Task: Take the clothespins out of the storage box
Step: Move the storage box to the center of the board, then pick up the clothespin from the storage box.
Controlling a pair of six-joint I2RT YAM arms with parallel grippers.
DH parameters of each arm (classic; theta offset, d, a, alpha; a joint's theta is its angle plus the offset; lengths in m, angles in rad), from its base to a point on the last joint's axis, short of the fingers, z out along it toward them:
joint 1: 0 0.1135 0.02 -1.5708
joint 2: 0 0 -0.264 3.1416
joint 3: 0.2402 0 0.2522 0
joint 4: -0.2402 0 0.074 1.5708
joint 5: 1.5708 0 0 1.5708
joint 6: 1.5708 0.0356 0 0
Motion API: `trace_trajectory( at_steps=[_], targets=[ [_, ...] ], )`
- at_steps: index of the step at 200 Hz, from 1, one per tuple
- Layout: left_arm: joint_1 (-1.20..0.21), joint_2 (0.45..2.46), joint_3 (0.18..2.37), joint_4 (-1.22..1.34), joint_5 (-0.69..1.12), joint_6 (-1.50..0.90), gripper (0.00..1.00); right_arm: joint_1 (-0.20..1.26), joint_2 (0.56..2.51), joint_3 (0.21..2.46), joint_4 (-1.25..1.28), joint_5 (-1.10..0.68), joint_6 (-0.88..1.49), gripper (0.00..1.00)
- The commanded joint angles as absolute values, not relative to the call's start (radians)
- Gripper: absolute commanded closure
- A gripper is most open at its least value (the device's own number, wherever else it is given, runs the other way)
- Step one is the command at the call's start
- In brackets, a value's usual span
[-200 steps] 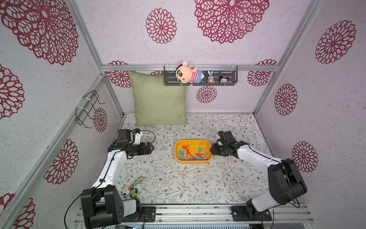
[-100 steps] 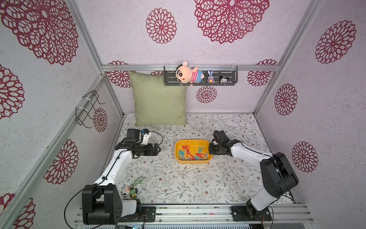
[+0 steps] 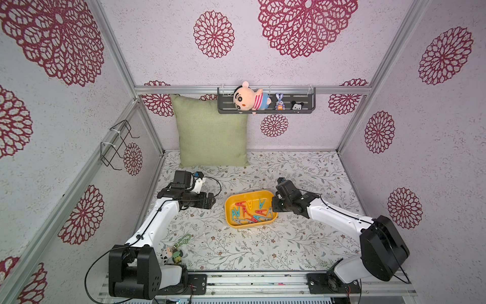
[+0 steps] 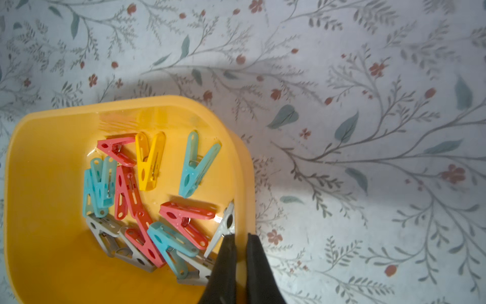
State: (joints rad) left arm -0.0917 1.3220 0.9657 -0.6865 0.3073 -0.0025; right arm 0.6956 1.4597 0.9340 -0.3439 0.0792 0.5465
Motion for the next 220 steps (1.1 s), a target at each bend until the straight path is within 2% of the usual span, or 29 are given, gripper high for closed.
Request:
trace_trajectory(
  at_steps=[1, 33, 75, 84, 98, 115, 129, 138, 157, 173, 220],
  targets=[
    [-0.123, 1.288, 0.952, -0.693, 0.311, 0.032, 0.01, 0.748, 1.385, 0.875, -0.372, 0.054, 0.616, 1.00],
    [-0.158, 1.287, 0.939, -0.709, 0.339, 0.065, 0.01, 0.818, 1.317, 0.767, -0.330, -0.001, 0.711, 1.00],
    [-0.171, 1.293, 0.905, -0.689, 0.356, 0.092, 0.00, 0.923, 1.255, 0.686, -0.327, 0.044, 0.872, 1.00],
    [-0.172, 1.291, 0.892, -0.675, 0.353, 0.095, 0.01, 0.934, 1.245, 0.670, -0.326, 0.046, 0.892, 0.89],
    [-0.172, 1.292, 0.868, -0.648, 0.353, 0.098, 0.01, 0.937, 1.234, 0.659, -0.331, 0.053, 0.899, 0.82],
    [-0.172, 1.298, 0.844, -0.616, 0.360, 0.100, 0.02, 0.937, 1.215, 0.679, -0.361, 0.069, 0.884, 0.61],
    [-0.172, 1.311, 0.841, -0.604, 0.356, 0.113, 0.02, 0.938, 1.185, 0.709, -0.387, 0.090, 0.870, 0.50],
    [-0.172, 1.324, 0.850, -0.614, 0.351, 0.133, 0.01, 0.938, 1.163, 0.728, -0.402, 0.110, 0.862, 0.50],
    [-0.170, 1.346, 0.889, -0.668, 0.343, 0.180, 0.01, 0.948, 1.130, 0.774, -0.434, 0.155, 0.852, 0.58],
    [-0.169, 1.344, 0.902, -0.691, 0.373, 0.187, 0.01, 0.974, 1.140, 0.826, -0.462, 0.197, 0.848, 0.59],
    [-0.169, 1.337, 0.903, -0.746, 0.482, 0.231, 0.00, 1.099, 1.352, 1.023, -0.552, 0.304, 0.835, 0.60]
  ],
)
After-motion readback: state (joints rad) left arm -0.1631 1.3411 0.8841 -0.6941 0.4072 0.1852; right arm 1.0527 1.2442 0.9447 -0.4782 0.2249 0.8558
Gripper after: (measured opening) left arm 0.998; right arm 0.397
